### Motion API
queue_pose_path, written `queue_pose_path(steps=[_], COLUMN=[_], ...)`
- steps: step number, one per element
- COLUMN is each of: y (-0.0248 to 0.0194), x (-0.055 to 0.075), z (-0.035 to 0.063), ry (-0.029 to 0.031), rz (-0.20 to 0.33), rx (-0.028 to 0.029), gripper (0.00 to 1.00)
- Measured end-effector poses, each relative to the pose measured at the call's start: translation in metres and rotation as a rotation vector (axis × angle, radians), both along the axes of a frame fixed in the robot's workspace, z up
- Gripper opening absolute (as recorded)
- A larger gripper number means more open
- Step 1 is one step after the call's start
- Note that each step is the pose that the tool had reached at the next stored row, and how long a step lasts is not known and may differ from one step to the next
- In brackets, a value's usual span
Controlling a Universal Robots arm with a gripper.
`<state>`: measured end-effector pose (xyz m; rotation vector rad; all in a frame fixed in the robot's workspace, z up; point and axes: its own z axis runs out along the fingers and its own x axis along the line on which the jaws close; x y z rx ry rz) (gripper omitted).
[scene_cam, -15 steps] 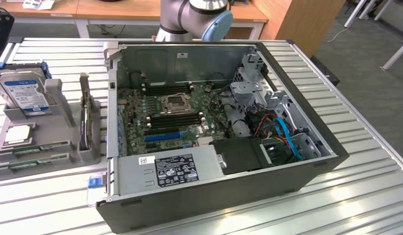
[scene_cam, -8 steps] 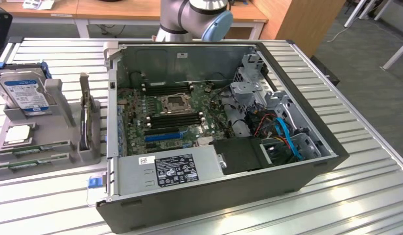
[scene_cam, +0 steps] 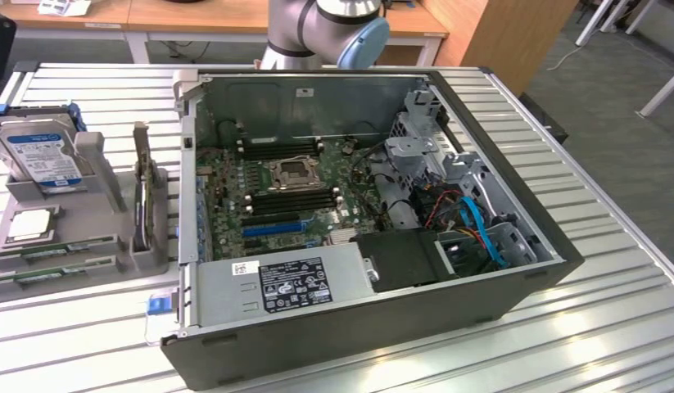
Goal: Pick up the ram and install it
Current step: 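Pick up the ram and move it above insertion slot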
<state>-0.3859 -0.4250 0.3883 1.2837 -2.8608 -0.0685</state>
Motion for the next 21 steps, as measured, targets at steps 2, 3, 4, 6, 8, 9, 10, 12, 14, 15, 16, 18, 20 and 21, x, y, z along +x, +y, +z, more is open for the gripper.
queue_pose_path(steps=[2,3,4,6,8,9,10,12,14,15,16,18,20,21], y=[0.0000,0.0000,0.0000,0.0000,0.0000,0.0000,0.0000,0.0000,0.0000,0.0000,0.0000,0.0000,0.0000,0.0000], x=[0.0000,0.0000,0.0000,0.0001,0.0001,0.0001,0.0000,0.0000,0.0000,0.0000,0.0000,0.0000,0.0000,0.0000], z=[0.0000,0.0000,-0.0001,0.0000,-0.0001,-0.0001,-0.0001,-0.0001,-0.0001,-0.0001,-0.0001,-0.0001,-0.0002,-0.0002], ry=[0.0000,0.0000,-0.0001,0.0000,0.0000,0.0000,0.0000,0.0000,0.0000,0.0001,0.0001,0.0000,0.0000,0.0001], rz=[0.033,0.048,0.064,0.097,0.131,0.147,0.163,0.196,0.230,0.246,0.262,0.294,0.328,0.344], rx=[-0.0002,-0.0003,-0.0004,-0.0007,-0.0009,-0.0011,-0.0012,-0.0015,-0.0018,-0.0019,-0.0021,-0.0022,-0.0025,-0.0026], gripper=[0.10,0.10,0.10,0.10,0.10,0.10,0.10,0.10,0.10,0.10,0.10,0.10,0.10,0.10])
